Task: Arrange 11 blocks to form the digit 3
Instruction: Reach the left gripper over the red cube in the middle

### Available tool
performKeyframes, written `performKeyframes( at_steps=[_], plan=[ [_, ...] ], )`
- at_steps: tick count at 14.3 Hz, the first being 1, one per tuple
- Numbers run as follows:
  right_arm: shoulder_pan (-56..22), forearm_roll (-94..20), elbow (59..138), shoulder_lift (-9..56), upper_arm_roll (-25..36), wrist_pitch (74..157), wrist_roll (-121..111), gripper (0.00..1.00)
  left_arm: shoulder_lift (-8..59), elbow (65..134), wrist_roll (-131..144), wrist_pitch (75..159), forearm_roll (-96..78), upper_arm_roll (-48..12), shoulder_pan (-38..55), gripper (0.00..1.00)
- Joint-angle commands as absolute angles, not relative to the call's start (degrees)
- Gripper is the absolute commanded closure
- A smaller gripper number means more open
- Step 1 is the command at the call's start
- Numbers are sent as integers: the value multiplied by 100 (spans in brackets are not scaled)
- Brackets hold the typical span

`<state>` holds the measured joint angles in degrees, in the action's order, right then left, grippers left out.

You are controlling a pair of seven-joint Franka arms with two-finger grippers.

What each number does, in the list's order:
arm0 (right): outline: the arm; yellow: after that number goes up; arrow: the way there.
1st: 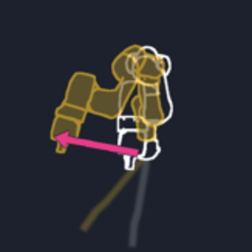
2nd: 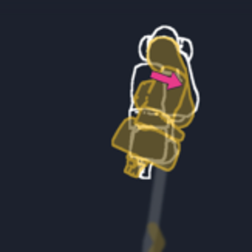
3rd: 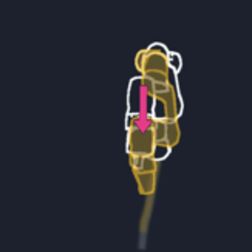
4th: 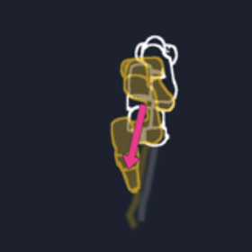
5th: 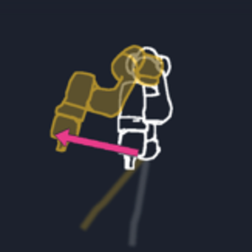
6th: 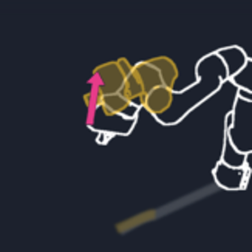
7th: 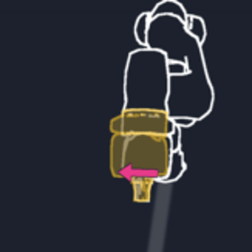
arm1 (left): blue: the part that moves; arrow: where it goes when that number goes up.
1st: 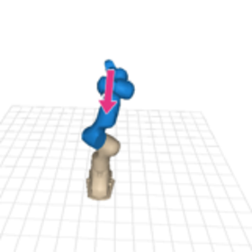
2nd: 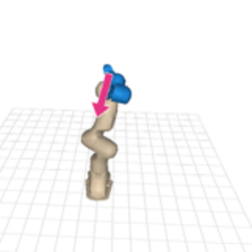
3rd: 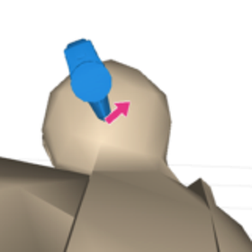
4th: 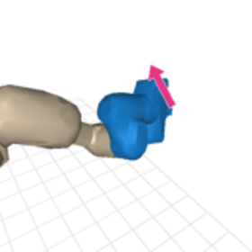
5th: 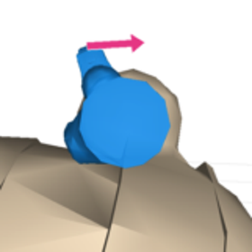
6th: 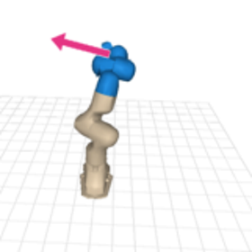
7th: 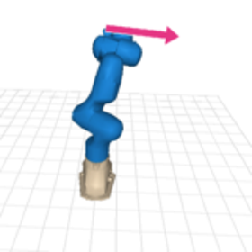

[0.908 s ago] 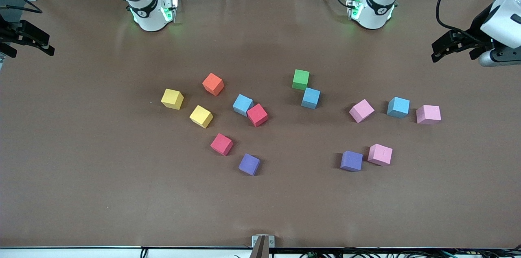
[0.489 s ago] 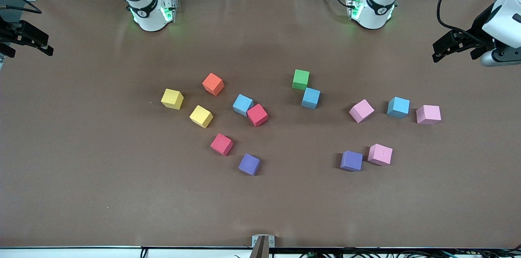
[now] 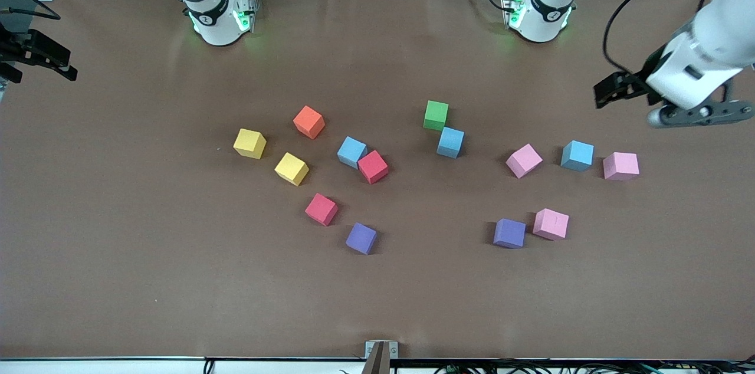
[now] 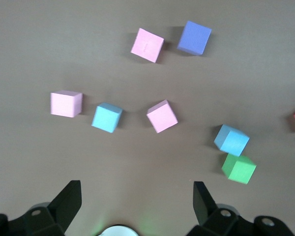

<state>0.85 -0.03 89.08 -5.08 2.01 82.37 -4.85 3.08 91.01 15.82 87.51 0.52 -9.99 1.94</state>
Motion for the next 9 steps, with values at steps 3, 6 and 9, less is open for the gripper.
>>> performKeyframes(
  at_steps=[3,6,9],
  plan=[
    [167,61,8824,-344,220,8261,-518,0,771,9484,3116,9535,-44,-1799,211,0],
    [228,62,8833,69,237,8419,-527,0,1316,9483,4163,10026,-18,-2275,289,0],
    [386,70,8833,447,229,8675,-536,0,2132,9134,4892,10782,53,-2259,947,0]
  ],
)
